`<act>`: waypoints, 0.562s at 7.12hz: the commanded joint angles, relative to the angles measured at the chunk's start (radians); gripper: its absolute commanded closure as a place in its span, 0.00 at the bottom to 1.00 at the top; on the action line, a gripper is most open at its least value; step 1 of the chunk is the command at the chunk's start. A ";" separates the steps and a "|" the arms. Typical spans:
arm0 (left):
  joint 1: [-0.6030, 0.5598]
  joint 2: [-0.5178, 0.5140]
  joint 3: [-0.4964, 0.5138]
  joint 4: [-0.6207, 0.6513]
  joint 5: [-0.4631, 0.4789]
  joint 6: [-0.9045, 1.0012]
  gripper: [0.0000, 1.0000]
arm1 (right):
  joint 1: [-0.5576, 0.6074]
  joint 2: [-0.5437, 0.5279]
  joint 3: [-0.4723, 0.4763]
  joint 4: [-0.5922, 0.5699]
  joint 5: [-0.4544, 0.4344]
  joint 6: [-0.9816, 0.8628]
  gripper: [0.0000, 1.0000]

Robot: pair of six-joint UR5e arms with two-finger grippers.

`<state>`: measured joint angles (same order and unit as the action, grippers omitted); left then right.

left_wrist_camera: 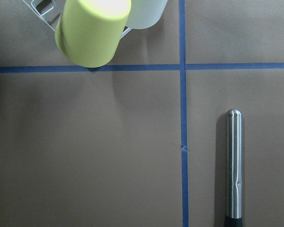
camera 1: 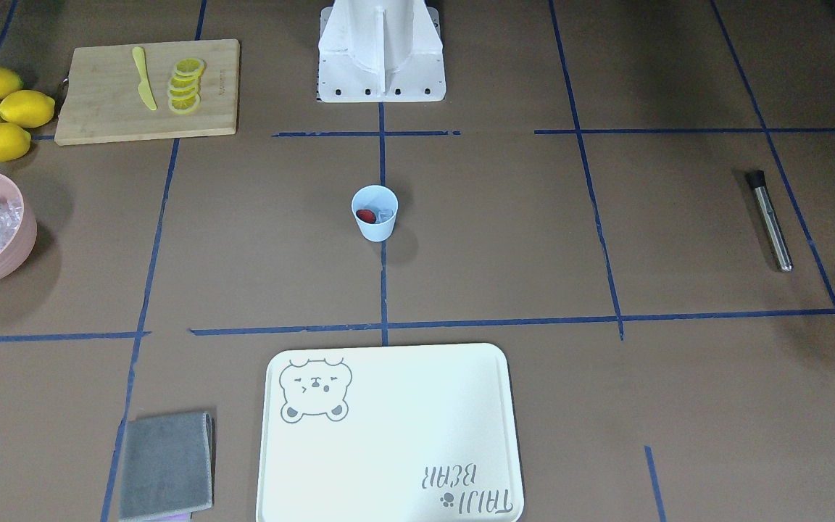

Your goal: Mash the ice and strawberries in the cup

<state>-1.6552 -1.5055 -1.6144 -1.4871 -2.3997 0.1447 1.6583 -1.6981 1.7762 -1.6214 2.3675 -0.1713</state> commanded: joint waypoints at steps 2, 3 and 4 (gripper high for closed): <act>-0.002 0.023 0.002 -0.001 0.010 0.001 0.00 | -0.018 0.000 -0.001 0.000 0.006 0.004 0.00; -0.002 0.016 -0.004 -0.005 0.089 -0.001 0.00 | -0.073 0.000 -0.003 0.000 0.006 0.003 0.00; 0.000 0.010 -0.015 -0.005 0.153 -0.004 0.00 | -0.093 0.002 -0.012 0.000 0.004 0.000 0.00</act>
<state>-1.6564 -1.4908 -1.6191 -1.4909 -2.3213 0.1438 1.6002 -1.6979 1.7714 -1.6214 2.3721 -0.1693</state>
